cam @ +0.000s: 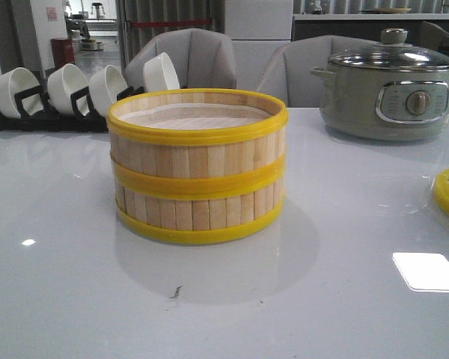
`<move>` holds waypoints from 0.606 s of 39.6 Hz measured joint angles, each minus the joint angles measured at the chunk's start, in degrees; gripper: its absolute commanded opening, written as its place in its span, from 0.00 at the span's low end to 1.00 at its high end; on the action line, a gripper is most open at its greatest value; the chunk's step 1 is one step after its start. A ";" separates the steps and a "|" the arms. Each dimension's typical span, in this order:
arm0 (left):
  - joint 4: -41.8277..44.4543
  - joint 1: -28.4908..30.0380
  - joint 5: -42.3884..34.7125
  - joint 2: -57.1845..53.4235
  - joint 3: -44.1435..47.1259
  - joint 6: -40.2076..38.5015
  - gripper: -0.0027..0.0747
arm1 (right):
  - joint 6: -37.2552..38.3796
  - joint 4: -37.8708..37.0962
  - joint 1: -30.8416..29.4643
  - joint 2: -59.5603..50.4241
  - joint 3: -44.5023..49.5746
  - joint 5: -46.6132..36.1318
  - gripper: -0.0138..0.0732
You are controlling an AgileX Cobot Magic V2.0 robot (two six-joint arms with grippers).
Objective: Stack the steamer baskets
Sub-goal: 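Lower the right gripper onto the woven lid's center hub and grasp it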
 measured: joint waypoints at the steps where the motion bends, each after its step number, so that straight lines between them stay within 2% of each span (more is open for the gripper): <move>1: 0.00 0.00 0.00 0.00 0.00 0.00 0.15 | 0.00 -0.16 -0.40 1.00 -0.92 0.11 0.61; 11: 0.00 0.00 0.00 0.00 0.00 0.00 0.15 | 0.00 -1.08 -3.85 12.34 -10.56 2.58 0.61; 24: 0.00 0.00 0.00 0.00 0.00 0.00 0.15 | 0.00 -2.91 -6.45 22.77 -16.98 2.71 0.61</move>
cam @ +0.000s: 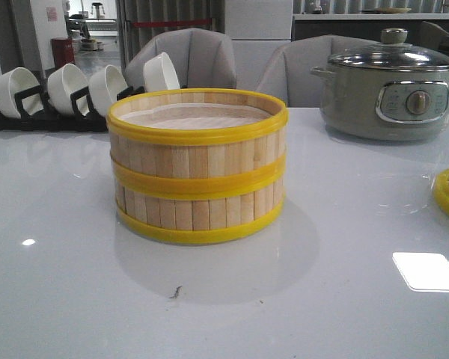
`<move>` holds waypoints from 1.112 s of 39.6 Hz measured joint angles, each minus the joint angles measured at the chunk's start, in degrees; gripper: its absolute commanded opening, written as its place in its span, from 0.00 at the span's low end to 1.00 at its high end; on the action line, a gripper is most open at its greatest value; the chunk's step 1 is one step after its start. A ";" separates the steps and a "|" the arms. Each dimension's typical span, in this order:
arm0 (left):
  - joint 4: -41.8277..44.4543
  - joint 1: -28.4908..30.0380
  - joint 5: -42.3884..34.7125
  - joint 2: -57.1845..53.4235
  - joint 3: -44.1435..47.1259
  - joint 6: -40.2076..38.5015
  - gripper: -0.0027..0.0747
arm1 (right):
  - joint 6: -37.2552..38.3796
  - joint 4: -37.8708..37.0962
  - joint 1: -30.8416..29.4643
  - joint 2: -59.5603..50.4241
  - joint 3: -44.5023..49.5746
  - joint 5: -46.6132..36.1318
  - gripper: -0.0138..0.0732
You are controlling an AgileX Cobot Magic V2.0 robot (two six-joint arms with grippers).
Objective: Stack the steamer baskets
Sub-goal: 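Lower the right gripper onto the woven lid's center hub and grasp it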
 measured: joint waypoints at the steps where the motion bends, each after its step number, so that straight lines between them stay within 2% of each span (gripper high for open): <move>1: 0.00 0.00 0.00 0.00 0.00 0.00 0.15 | 0.00 -0.02 0.00 0.79 -0.30 -0.09 0.61; 15: 0.00 0.00 0.00 0.00 0.00 0.00 0.15 | 0.00 -0.12 0.00 7.89 -3.57 -1.32 0.61; 40: -0.10 0.00 0.00 0.00 0.00 0.00 0.15 | 0.00 -0.12 0.00 11.29 -3.84 -3.18 0.61; 44: -0.10 0.00 0.00 0.00 0.00 0.00 0.15 | 0.00 -0.12 0.00 11.32 -3.84 -3.28 0.56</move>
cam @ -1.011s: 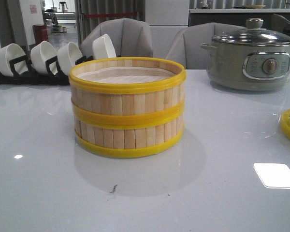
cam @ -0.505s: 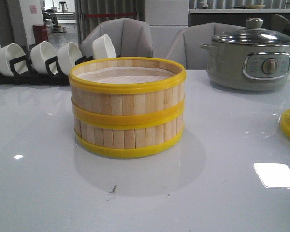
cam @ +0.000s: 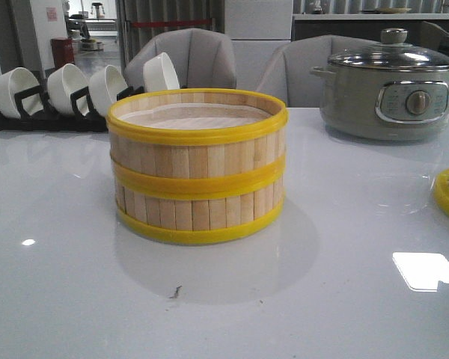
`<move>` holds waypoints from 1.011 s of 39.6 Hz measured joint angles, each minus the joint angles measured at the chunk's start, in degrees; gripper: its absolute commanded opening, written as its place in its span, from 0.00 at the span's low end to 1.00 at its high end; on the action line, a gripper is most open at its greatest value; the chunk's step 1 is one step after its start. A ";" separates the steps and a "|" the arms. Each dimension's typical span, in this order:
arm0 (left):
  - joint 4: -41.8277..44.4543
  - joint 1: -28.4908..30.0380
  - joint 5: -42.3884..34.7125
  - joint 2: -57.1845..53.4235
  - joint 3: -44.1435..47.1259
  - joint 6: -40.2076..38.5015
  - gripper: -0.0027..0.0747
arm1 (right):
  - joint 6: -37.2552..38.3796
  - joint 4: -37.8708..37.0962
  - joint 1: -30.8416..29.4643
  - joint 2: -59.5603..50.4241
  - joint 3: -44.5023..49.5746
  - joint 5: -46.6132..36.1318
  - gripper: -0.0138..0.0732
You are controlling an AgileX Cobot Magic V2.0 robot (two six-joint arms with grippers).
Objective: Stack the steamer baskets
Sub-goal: 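Lower the right gripper onto the woven lid's center hub and grasp it, then lift the woven lid with the right gripper and carry it over the stack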
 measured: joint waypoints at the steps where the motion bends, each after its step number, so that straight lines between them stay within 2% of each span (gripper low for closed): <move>1: 0.00 0.00 0.00 0.00 0.00 0.00 0.15 | 0.00 0.00 0.00 0.00 0.00 0.00 0.52; 9: 0.00 0.00 0.00 0.00 0.00 0.00 0.15 | 0.00 0.00 0.00 0.00 -0.04 0.00 0.25; 11: 0.00 0.00 0.00 0.00 0.00 0.00 0.15 | 0.00 0.00 0.00 0.00 -0.04 0.00 0.21; 25: 0.00 0.00 0.00 0.00 0.00 0.00 0.15 | 0.00 -0.12 1.47 -2.54 -0.13 2.09 0.22; 33: 0.00 0.00 0.00 0.00 0.00 0.00 0.15 | 0.00 -0.12 6.25 -9.31 -3.70 4.40 0.22; 40: 0.00 0.00 0.00 0.00 0.00 0.00 0.15 | 0.00 -0.12 12.75 -11.91 -10.82 9.43 0.22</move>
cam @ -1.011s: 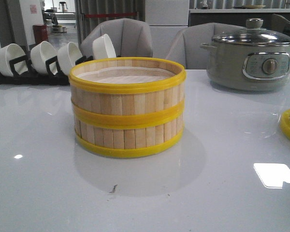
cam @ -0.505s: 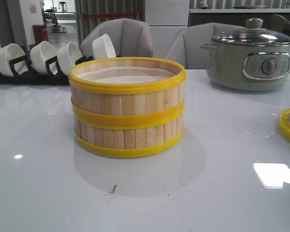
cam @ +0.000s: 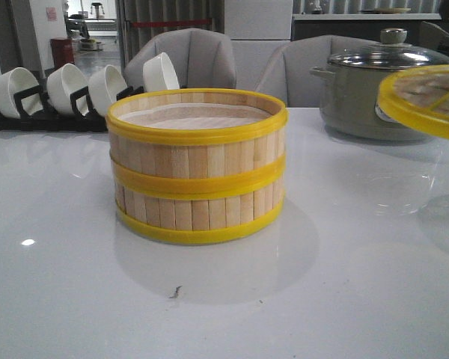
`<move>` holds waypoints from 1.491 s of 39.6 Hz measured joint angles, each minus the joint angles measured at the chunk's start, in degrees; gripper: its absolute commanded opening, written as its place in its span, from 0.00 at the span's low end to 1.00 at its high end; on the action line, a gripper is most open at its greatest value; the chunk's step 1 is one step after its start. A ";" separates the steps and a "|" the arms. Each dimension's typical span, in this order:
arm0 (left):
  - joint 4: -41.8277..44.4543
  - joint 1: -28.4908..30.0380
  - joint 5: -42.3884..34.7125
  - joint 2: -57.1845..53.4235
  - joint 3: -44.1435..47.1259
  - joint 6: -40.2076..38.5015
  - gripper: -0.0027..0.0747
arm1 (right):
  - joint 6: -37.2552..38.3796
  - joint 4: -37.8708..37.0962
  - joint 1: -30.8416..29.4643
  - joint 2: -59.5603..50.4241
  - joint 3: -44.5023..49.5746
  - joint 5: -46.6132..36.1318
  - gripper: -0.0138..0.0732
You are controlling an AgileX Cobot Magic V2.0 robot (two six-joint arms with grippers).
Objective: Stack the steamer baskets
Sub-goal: 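Lift the woven lid with the right gripper and carry it over the stack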
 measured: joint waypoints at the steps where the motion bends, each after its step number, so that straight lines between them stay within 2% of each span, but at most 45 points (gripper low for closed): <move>1: 0.00 0.00 0.00 0.00 0.00 0.00 0.15 | 0.00 0.00 1.35 0.00 -1.01 0.96 0.22; 12: 0.00 0.00 0.00 0.00 0.00 0.00 0.15 | 0.00 0.10 16.22 2.75 -14.09 5.19 0.22; 22: 0.00 0.00 0.00 0.00 0.00 0.00 0.15 | 0.00 0.36 28.36 15.03 -32.24 9.33 0.22; 27: 0.00 0.00 0.00 0.00 0.00 0.00 0.15 | 0.00 0.56 31.87 21.64 -40.03 12.85 0.22; 30: 0.00 0.00 0.00 0.00 0.00 0.00 0.15 | 0.00 0.56 33.14 25.00 -43.24 14.52 0.22; 38: 0.00 0.00 0.00 0.00 0.00 0.00 0.15 | 0.00 0.56 34.69 29.03 -44.58 15.67 0.22; 59: 0.00 0.00 0.00 0.00 0.00 0.00 0.15 | 0.00 0.10 34.77 29.89 -44.93 17.75 0.22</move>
